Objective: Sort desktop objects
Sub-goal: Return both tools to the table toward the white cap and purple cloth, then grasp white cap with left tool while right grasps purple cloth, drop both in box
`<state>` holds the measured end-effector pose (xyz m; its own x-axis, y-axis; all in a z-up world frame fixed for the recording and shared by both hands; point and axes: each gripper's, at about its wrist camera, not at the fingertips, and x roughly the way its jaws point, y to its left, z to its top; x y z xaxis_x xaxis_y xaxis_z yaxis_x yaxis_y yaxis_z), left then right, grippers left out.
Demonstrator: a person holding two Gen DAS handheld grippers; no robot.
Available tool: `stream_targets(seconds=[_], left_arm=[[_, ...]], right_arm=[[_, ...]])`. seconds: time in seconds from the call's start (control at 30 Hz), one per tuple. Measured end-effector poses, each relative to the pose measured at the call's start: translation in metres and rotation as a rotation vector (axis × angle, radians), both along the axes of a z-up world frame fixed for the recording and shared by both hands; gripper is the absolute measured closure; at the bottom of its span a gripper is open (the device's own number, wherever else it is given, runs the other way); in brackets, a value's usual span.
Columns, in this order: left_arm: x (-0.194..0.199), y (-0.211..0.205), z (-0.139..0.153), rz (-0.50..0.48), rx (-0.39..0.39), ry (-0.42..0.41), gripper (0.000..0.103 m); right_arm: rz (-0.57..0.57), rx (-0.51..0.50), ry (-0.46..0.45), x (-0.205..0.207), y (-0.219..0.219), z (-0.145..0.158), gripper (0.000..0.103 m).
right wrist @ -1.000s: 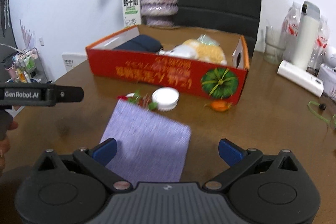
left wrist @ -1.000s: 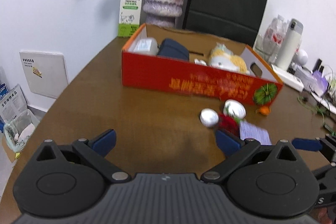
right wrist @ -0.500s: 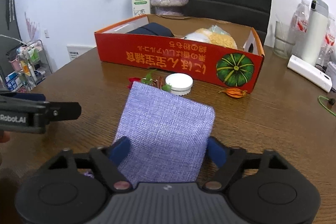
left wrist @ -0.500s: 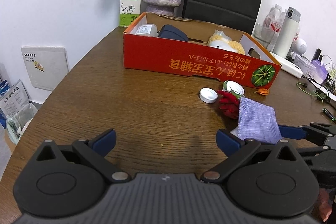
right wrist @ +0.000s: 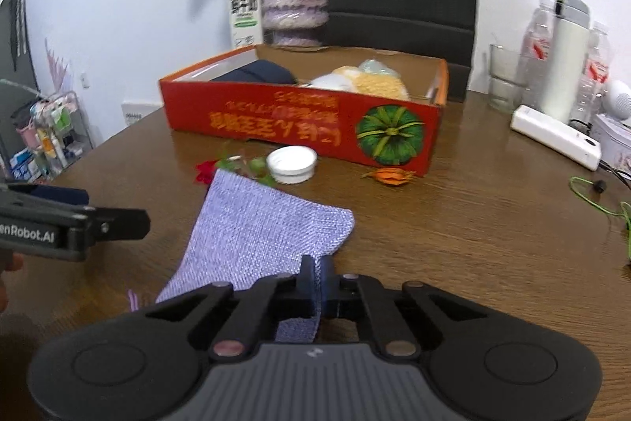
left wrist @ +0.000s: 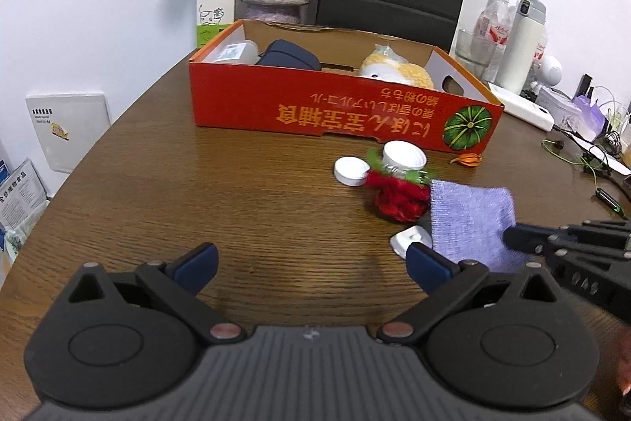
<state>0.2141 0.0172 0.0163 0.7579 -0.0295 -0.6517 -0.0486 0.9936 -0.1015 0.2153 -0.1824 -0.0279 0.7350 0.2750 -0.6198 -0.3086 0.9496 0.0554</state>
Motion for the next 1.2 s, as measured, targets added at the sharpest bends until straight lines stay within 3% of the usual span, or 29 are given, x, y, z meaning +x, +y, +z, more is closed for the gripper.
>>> stream_targets(seconds=[0.2,0.37,0.47,0.5,0.57,0.6,0.67,0.77,0.87,0.9,0.97,1.03,1.07,1.1,1.17,1.2], left_arm=[[0.005,-0.011,0.002,-0.016,0.004,-0.007,0.0],[0.013,-0.028,-0.004,-0.061,0.014,0.003,0.0],[0.018,-0.041,-0.009,-0.066,0.048,-0.005,0.003],[0.02,-0.045,-0.011,-0.063,0.056,-0.004,0.007],[0.024,-0.05,-0.014,-0.063,0.068,0.003,0.014],[0.026,-0.053,-0.016,-0.066,0.074,0.007,0.02],[0.027,-0.057,-0.018,-0.064,0.098,-0.006,0.025],[0.026,-0.06,-0.018,-0.072,0.105,-0.02,0.041],[0.023,-0.061,-0.018,-0.099,0.108,-0.038,0.063],[0.022,-0.062,-0.017,-0.112,0.108,-0.043,0.074],[0.021,-0.063,-0.017,-0.122,0.108,-0.049,0.074],[0.02,-0.062,-0.018,-0.128,0.099,-0.054,0.074],[0.02,-0.061,-0.017,-0.13,0.092,-0.055,0.074],[0.02,-0.06,-0.018,-0.129,0.084,-0.055,0.074],[0.019,-0.057,-0.018,-0.126,0.071,-0.057,0.074],[0.019,-0.056,-0.017,-0.123,0.063,-0.058,0.074]], right_arm=[[-0.091,0.046,-0.03,0.005,-0.036,0.008,0.101],[-0.144,0.048,-0.001,0.014,-0.051,0.002,0.1],[-0.152,0.041,0.016,0.017,-0.049,-0.002,0.084],[-0.153,0.033,0.024,0.017,-0.047,-0.003,0.068],[-0.159,0.019,0.017,0.016,-0.046,-0.004,0.047],[-0.159,0.012,0.011,0.015,-0.045,-0.004,0.042],[-0.148,0.01,0.011,0.013,-0.044,-0.004,0.036],[-0.121,0.001,0.031,0.014,-0.038,-0.008,0.034],[-0.094,-0.014,0.033,0.011,-0.03,-0.01,0.024],[-0.083,-0.018,0.032,0.01,-0.028,-0.01,0.023],[-0.061,-0.041,0.019,0.007,-0.022,-0.011,0.025],[-0.04,-0.028,0.011,0.005,-0.02,-0.009,0.037],[-0.04,-0.037,0.003,0.003,-0.019,-0.009,0.049],[-0.035,-0.047,-0.009,0.002,-0.016,-0.008,0.069],[-0.019,-0.068,-0.027,-0.002,-0.011,-0.007,0.097],[-0.015,-0.088,-0.039,-0.004,-0.008,-0.008,0.098]])
